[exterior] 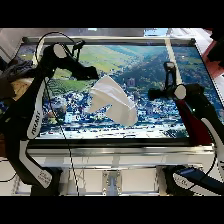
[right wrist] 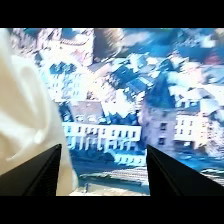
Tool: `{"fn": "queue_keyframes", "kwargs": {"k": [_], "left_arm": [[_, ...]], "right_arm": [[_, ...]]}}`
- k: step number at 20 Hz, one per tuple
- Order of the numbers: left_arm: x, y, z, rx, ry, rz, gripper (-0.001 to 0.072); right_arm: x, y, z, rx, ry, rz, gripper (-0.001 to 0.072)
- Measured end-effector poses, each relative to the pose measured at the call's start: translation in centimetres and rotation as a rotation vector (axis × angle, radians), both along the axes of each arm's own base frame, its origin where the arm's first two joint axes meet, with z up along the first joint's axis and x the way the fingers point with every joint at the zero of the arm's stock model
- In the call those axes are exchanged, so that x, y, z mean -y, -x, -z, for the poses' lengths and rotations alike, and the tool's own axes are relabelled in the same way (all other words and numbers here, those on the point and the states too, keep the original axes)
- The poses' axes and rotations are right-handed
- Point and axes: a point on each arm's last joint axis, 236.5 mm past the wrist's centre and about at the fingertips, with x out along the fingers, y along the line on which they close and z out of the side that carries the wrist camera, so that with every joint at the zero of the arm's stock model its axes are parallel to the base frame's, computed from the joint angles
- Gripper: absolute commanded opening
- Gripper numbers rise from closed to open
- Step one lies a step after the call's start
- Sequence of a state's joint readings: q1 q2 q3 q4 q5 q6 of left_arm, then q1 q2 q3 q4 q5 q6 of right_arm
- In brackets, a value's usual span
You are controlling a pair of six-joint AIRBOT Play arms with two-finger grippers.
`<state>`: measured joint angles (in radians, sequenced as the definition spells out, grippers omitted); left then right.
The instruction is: Fold the shirts.
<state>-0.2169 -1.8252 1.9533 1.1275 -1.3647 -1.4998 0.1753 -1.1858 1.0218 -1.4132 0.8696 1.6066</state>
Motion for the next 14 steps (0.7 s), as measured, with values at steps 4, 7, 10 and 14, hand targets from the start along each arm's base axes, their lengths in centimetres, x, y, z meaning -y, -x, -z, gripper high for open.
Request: {"fn": "queue_keyframes", "kwargs": {"k": [4,7,10,14], "left_arm": [[-1.4,0.2,2.5,-0.063,-0.030,-0.026,0.0600],[-1.2,0.4,5.1,-0.112,-0.038,-0.028,0.0600],[-0.7,1.3,7.3,-0.180,-0.043,-0.011,0.0600],[-0.5,2.9,8.6,-0.244,-0.057,0.046,0.0600]], "right_arm": [[-3.1,1.7,2.9,-0.058,-0.160,-0.001,0.0604],[-5.3,1.7,4.1,-0.071,-0.258,0.020,0.0604],[-7.4,1.8,5.5,-0.091,-0.303,0.011,0.0603],[-8.9,1.5,7.9,-0.117,-0.324,0.027,0.0602]]}}
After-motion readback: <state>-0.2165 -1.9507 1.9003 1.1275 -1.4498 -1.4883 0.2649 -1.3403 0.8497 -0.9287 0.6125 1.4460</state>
